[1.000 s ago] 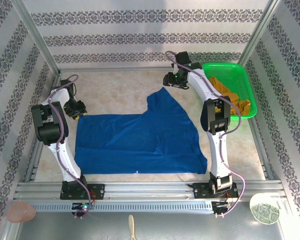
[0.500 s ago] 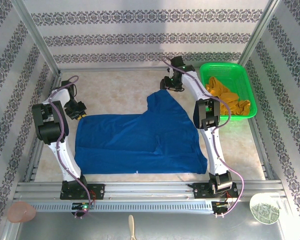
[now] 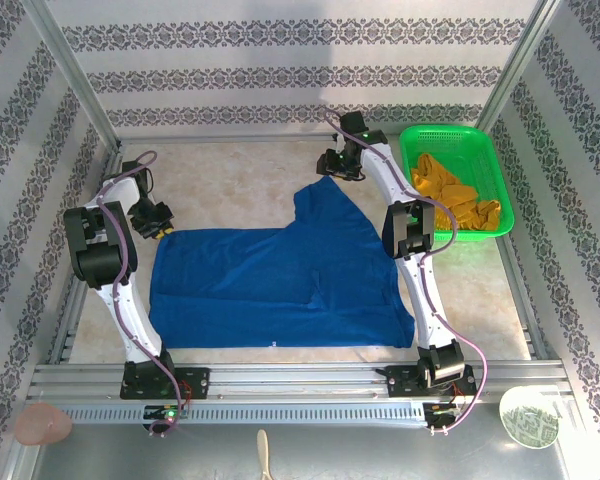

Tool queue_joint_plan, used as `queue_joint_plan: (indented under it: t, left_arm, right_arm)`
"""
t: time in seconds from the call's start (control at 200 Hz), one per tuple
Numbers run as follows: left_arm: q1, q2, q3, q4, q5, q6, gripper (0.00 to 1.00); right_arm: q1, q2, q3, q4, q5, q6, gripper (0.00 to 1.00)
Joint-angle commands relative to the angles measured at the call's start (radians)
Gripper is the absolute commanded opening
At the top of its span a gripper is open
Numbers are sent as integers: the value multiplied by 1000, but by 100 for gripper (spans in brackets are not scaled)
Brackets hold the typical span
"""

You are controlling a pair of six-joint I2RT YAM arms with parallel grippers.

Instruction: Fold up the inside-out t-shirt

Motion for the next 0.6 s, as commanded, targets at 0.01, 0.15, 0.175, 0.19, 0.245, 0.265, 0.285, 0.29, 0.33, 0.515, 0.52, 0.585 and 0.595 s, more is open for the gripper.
queue_joint_plan:
  t: [0.01,0.15,0.175,0.19,0.245,0.265,0.285,0.29,0.33,0.515,0.52,0.585,0.595]
  left_arm:
    - [6,-14,30,1,21,7,15]
    - [5,-6,35,3,28,6,15]
    - [6,-5,35,3,29,6,15]
    - [6,-4,36,3,29,6,15]
    - [5,-3,36,4,30,7,14]
    - [5,-3,38,4,31,7,14]
    - [5,-2,38,5,31,7,15]
    - [5,-1,38,6,31,7,15]
    - [7,1,41,4,30,8,14]
    - [10,8,71,4,48,11,0]
    - [10,8,72,4,49,10,0]
    - [10,7,79,2,54,7,0]
    - [10,7,80,3,57,7,0]
  right_arm:
    - [13,41,30,-11,-33,29,49]
    - [12,50,29,-9,-41,37,40]
    - [11,51,29,-7,-44,41,37]
    - [12,50,28,-7,-44,42,34]
    - [9,50,29,-5,-47,43,20]
    - [8,49,30,-5,-47,43,15]
    - [6,46,30,-6,-47,43,9]
    - [4,45,30,-6,-46,44,8]
    - [0,35,30,-8,-53,44,0]
    - [-27,-88,-3,19,-95,54,0]
    - [-27,-88,-3,19,-95,54,0]
    - [-31,-148,-32,41,-113,59,0]
    - [-32,-152,-34,43,-115,59,0]
